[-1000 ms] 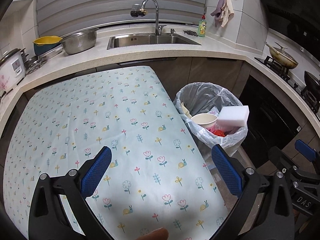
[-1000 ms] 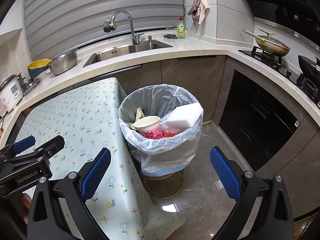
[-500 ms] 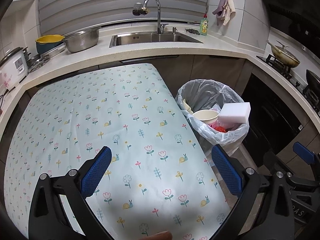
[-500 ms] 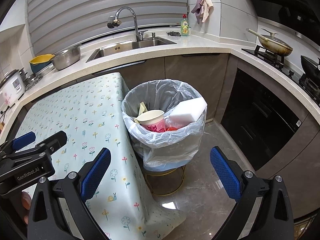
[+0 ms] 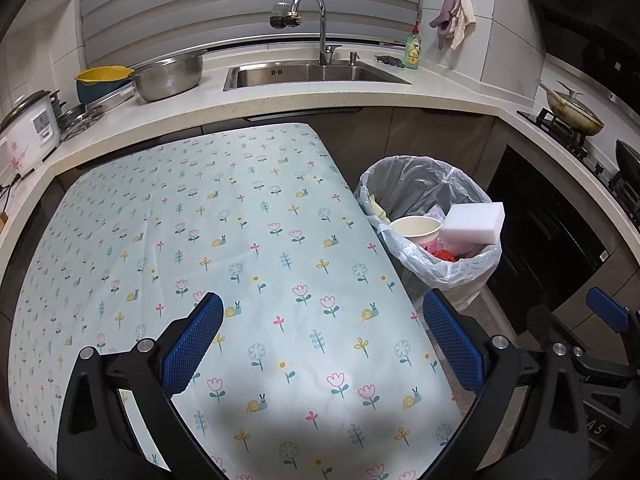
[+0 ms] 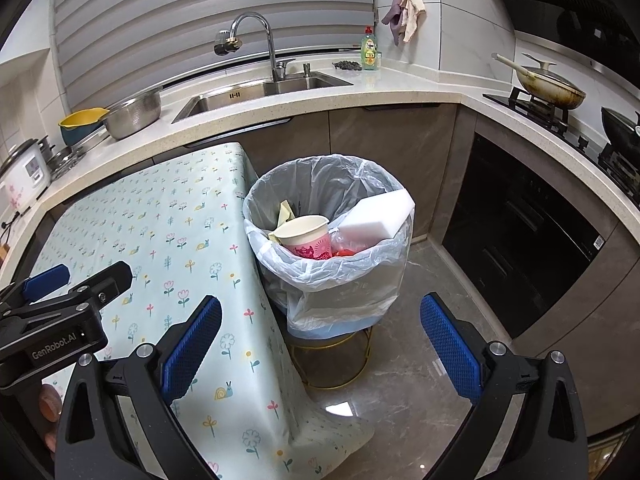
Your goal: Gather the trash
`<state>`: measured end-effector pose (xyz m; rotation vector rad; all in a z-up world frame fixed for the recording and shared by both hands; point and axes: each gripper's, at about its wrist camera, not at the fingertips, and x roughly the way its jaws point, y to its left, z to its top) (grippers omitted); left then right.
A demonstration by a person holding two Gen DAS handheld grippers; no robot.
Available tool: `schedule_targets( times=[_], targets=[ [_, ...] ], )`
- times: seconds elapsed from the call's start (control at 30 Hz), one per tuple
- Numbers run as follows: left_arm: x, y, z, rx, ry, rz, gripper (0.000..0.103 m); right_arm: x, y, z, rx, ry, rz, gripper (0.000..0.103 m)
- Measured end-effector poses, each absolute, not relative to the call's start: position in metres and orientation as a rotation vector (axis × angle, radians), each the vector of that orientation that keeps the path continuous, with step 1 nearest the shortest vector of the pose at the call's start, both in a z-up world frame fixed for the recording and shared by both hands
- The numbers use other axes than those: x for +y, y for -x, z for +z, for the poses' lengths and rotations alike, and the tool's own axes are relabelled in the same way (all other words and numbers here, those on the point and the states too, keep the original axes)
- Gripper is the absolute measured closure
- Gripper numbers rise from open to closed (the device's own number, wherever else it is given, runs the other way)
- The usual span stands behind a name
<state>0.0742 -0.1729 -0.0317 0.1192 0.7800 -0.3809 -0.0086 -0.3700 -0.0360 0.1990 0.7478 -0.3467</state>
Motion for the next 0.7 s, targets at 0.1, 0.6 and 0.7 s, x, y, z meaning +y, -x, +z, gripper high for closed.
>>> schedule_targets(
  times=[0.1,0.6,0.7],
  targets=[
    [-0.1732,-0.0738,-0.0313,0.778,-0.127,-0.376,0.007,-0.3704,0.0094,-0.0361,0.745,-0.204,-0.348,0.007],
    [-0.1751,-0.0703,-0.0284,0.767,-0.14,-0.374,0.007,-0.3712,0.0104,-0.036,0.74,-0.204,-0.347,0.007],
    [-0.1754,-0.0699,-0.0276,0.763,-0.142,-0.373,0.007,-0.3706,0.0104,-0.0359,0.739,-0.203,-0.344,0.007]
  ],
)
